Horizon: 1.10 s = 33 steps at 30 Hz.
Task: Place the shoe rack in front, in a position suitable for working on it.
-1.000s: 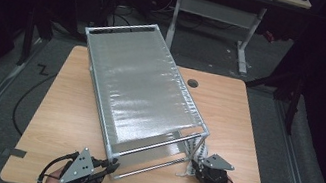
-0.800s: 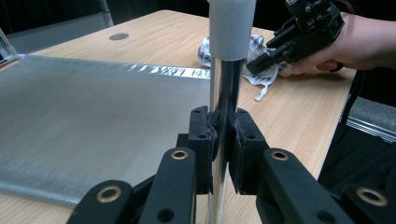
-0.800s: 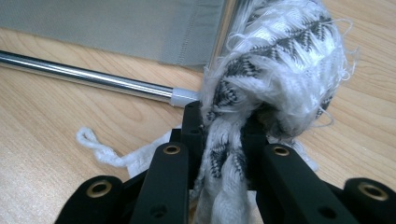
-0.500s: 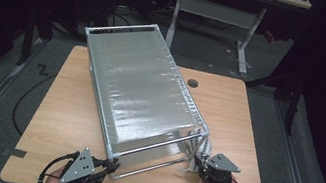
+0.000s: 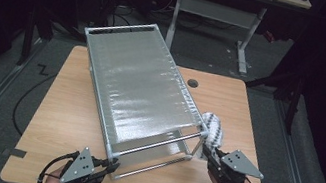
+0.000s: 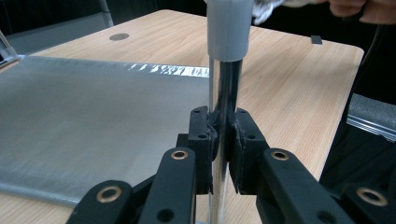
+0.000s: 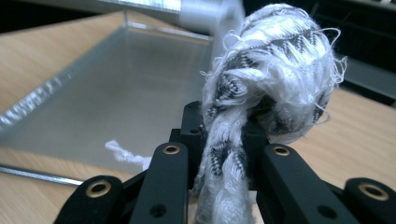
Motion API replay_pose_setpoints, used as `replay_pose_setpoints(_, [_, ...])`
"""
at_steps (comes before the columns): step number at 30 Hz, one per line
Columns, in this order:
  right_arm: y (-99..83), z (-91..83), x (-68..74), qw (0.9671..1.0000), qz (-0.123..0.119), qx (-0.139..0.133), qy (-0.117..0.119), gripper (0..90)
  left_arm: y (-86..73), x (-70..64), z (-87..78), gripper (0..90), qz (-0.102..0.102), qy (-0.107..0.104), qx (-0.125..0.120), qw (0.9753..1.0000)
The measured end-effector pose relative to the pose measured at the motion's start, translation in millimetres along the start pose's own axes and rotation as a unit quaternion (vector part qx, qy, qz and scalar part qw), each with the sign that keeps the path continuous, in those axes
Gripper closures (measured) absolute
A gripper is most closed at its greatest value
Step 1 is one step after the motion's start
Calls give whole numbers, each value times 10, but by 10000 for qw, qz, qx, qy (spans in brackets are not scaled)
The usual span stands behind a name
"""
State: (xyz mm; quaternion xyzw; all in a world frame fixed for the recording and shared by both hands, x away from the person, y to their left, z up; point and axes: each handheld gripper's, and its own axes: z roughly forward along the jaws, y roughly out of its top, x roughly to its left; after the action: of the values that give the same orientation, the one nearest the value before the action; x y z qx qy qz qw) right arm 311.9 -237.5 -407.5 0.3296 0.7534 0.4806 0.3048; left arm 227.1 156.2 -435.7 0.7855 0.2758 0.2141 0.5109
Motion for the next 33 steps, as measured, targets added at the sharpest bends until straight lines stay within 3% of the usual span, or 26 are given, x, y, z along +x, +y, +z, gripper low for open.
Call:
replay_pose_setpoints(5, [79,-81,3,9998,23,-195,-42,775,1,1,2,802,7,-7,2,10000])
replay_pose_setpoints(17, [46,-56,4,9999,33,-106,-16,775,3,-1,3,802,16,-15,6,10000])
replay_pose_setpoints(26, [-144,68,18,9995,42,315,74,776,8,3,8,803,18,-43,9,10000])
replay_pose_setpoints(33, [-389,230,59,9959,52,885,205,776,9,7,8,803,9,-61,16,10000])
